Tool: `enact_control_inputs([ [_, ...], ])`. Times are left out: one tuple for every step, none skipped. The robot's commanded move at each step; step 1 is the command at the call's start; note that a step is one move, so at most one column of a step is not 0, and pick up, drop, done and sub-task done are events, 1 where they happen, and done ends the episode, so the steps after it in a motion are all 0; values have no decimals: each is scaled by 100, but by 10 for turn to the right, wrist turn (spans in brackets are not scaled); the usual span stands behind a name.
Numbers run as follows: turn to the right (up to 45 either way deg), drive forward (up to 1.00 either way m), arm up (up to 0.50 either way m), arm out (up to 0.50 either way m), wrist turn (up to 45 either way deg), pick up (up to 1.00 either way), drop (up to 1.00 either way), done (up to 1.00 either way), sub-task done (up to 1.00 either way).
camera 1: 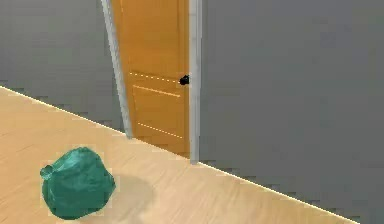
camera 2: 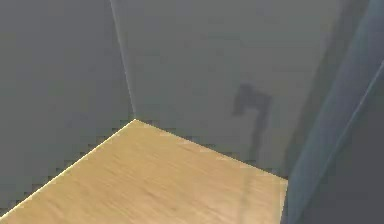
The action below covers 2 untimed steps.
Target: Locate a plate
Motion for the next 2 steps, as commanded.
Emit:
enact_control_inputs([
  [-450, 0, 0, 0, 0, 0, 0, 0, 0],
  [-270, 0, 0, 0, 0, 0, 0, 0, 0],
])
